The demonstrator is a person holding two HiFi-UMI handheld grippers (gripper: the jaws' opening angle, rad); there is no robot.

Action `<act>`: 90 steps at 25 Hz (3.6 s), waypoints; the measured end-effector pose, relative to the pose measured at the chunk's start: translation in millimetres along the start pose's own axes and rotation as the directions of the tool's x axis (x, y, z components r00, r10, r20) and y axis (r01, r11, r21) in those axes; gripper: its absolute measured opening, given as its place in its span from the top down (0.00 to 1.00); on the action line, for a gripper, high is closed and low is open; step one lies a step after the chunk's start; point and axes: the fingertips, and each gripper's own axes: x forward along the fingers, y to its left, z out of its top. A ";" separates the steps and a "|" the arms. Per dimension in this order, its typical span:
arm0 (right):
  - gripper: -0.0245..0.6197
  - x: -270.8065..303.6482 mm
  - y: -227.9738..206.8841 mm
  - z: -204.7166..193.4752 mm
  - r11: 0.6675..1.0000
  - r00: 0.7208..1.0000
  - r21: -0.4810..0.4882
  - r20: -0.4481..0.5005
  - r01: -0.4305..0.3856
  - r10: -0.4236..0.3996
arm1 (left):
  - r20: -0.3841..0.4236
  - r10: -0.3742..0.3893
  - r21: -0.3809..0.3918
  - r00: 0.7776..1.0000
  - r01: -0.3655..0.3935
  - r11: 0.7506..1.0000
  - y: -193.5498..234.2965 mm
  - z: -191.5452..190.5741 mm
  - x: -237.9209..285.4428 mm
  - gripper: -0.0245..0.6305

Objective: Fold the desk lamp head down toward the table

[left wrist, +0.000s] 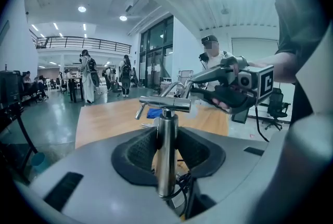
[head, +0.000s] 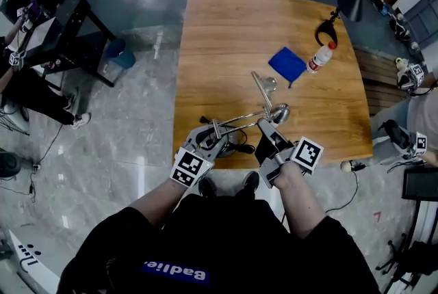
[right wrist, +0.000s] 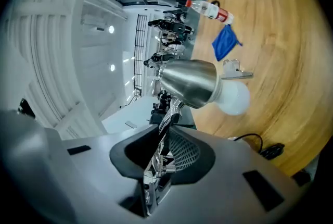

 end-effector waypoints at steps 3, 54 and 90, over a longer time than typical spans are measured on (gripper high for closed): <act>0.85 1.5 -15.6 -1.1 0.999 1.000 0.045 -0.010 -0.024 0.024 | -0.012 0.003 0.003 1.000 -0.003 1.000 -0.4 -0.8 1.4 0.77; 0.56 -163.5 41.4 -101.0 0.946 0.947 -0.156 -0.201 -0.284 0.251 | 0.127 0.182 -0.293 0.975 -0.139 0.946 -146.2 31.9 -117.6 0.69; 0.95 -269.8 180.6 -261.5 0.165 0.949 -0.935 -0.307 -0.314 0.068 | 0.325 -0.052 -0.152 0.944 0.107 0.983 -296.5 103.0 -269.8 0.95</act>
